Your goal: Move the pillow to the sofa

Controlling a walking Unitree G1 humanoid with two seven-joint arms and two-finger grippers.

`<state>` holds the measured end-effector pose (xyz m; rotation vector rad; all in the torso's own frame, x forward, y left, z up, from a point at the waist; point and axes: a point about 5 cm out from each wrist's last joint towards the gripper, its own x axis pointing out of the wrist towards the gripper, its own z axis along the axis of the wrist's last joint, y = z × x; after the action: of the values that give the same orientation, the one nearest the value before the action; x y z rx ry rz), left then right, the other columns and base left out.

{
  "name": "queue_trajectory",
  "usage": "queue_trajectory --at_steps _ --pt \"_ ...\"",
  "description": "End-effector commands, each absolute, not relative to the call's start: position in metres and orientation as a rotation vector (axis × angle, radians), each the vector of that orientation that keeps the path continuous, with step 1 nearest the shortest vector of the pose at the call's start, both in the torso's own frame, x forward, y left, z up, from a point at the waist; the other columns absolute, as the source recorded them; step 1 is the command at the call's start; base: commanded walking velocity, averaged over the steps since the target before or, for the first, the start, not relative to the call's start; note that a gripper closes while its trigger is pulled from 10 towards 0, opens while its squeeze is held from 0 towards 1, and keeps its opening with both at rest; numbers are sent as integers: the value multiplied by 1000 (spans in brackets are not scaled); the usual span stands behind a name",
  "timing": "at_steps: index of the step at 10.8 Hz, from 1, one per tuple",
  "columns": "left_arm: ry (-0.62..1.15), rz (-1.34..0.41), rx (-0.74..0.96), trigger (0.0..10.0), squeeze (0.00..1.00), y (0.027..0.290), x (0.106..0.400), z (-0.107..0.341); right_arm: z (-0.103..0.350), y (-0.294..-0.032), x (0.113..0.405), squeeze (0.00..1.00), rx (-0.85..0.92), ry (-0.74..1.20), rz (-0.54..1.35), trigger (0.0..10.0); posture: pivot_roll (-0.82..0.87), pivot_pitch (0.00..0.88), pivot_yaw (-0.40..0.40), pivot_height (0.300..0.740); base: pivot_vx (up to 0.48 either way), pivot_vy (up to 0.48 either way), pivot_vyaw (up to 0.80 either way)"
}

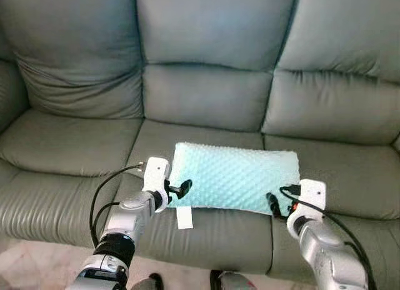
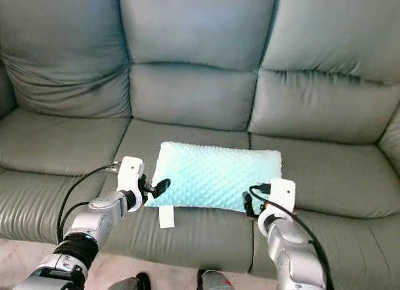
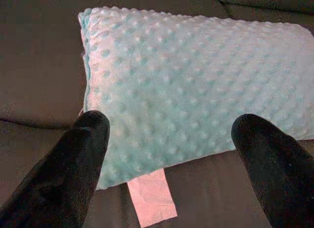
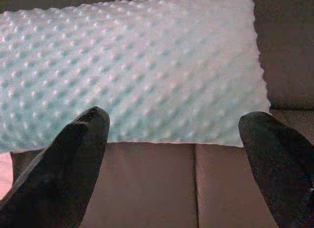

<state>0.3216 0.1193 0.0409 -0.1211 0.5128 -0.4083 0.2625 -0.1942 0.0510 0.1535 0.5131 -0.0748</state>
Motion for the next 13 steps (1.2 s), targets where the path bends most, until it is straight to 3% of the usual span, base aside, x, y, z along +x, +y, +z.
queue_trajectory --at_steps 1,4,13 --pt "523 -397 -125 10000 0 127 318 38 54 -191 260 0 152 504 -60 10000 -230 245 9 740 0 0 0" --pt "556 -370 -107 10000 0 140 317 32 49 -187 256 0 157 534 -57 10000 -221 246 11 740 0 0 0" --pt "486 -409 -153 10000 0 144 322 56 48 -178 253 0 190 519 -51 10000 -207 257 23 740 0 0 0"
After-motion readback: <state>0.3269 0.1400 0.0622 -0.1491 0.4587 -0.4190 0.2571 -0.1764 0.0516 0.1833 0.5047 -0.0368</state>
